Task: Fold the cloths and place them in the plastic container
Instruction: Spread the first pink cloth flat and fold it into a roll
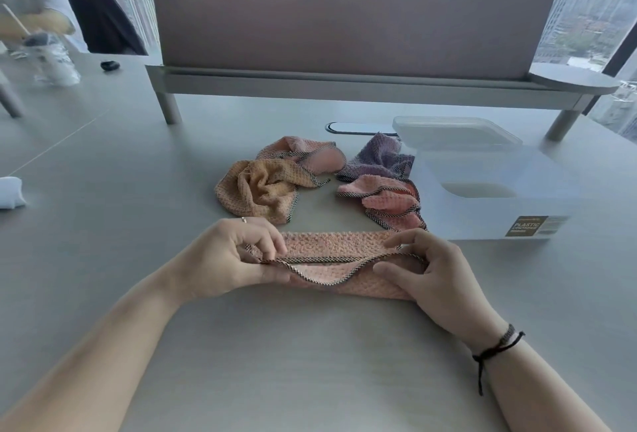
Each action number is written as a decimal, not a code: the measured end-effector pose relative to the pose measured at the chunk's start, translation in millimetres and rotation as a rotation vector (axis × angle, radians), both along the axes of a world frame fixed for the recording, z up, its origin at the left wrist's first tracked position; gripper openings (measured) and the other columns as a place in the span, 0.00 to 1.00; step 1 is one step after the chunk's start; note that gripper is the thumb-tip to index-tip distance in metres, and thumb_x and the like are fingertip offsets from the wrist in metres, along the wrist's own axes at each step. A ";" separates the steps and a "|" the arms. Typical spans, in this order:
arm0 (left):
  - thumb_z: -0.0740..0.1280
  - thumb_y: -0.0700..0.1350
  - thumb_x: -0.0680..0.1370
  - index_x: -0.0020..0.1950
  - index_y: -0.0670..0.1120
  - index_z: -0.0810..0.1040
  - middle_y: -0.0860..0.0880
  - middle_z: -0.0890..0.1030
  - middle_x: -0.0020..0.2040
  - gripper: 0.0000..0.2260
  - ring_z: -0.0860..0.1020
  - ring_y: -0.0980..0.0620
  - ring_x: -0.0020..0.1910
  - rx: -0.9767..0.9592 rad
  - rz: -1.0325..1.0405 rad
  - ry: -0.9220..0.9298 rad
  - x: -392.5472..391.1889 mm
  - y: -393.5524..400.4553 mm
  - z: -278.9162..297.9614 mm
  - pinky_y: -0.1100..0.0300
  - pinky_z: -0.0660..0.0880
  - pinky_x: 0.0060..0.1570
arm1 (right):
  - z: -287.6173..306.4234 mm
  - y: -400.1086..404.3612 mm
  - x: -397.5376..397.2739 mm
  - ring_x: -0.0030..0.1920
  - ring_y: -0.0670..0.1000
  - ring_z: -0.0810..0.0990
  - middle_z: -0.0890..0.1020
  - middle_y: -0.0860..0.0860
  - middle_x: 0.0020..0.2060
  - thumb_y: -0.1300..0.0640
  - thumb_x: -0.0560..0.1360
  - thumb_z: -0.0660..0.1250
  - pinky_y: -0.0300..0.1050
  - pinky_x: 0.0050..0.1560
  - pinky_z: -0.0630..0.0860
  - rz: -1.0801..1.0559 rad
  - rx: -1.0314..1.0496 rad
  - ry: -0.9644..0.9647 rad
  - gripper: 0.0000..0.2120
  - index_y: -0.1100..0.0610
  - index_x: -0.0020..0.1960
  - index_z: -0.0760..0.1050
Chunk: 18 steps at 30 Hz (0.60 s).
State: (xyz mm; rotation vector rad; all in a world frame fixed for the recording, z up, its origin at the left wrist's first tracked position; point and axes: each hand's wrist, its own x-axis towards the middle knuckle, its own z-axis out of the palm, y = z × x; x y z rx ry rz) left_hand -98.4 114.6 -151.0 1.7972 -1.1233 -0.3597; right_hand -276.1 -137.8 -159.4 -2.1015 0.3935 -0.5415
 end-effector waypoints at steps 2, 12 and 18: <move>0.79 0.61 0.65 0.32 0.50 0.75 0.51 0.80 0.36 0.19 0.76 0.52 0.35 -0.013 -0.017 -0.001 -1.8 0.7 1.6 0.51 0.72 0.33 | 1.5 -0.4 -2.3 0.37 0.43 0.80 0.84 0.45 0.37 0.53 0.65 0.81 0.34 0.40 0.74 0.042 -0.070 0.010 0.11 0.43 0.42 0.81; 0.69 0.50 0.74 0.27 0.45 0.56 0.52 0.57 0.26 0.25 0.56 0.54 0.26 0.260 0.025 -0.069 4.6 10.2 4.4 0.57 0.52 0.28 | -4.6 0.0 1.0 0.35 0.47 0.78 0.81 0.44 0.32 0.52 0.69 0.78 0.33 0.37 0.73 0.005 -0.232 -0.023 0.08 0.44 0.44 0.80; 0.74 0.44 0.71 0.26 0.46 0.59 0.55 0.59 0.25 0.24 0.59 0.57 0.26 0.399 -0.011 -0.150 9.1 15.9 4.6 0.59 0.55 0.28 | -6.3 2.0 3.8 0.38 0.44 0.77 0.79 0.43 0.32 0.51 0.67 0.79 0.34 0.39 0.72 -0.053 -0.299 0.001 0.11 0.44 0.45 0.80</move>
